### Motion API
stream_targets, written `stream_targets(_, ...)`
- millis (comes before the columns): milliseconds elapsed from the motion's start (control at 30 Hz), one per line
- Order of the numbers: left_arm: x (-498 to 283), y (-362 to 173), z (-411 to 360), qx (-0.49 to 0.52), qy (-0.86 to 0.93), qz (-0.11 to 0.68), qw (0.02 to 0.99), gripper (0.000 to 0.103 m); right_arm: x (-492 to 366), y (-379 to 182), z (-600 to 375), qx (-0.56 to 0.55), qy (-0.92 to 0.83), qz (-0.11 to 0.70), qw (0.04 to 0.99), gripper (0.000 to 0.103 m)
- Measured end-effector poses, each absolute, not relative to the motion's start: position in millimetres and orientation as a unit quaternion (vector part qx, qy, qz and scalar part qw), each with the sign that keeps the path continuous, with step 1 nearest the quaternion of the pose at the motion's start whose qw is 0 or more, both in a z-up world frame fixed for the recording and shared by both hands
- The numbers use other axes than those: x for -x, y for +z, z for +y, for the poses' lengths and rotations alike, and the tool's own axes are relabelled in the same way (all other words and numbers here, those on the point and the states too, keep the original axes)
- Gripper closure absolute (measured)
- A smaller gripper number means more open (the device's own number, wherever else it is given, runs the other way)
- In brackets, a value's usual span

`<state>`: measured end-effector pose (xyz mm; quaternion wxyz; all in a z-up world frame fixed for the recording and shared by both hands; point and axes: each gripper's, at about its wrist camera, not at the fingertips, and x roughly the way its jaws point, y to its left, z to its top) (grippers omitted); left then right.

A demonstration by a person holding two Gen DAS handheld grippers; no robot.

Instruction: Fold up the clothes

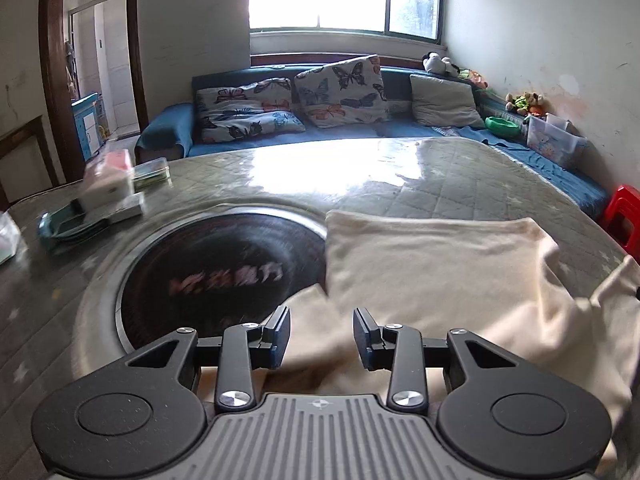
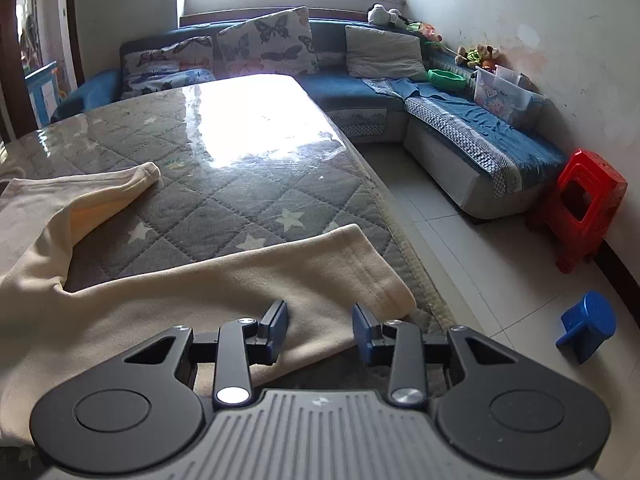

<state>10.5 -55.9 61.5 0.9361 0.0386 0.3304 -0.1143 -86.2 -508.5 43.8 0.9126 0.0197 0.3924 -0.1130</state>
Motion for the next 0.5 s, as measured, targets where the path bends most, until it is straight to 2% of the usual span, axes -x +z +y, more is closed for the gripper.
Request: stream_targets(500, -117, 35, -103, -0.069, -0.088, 0.36, 0.926, 0.065, -33, 72, -466, -0.104, 0.055, 0.376, 0.919, 0.069)
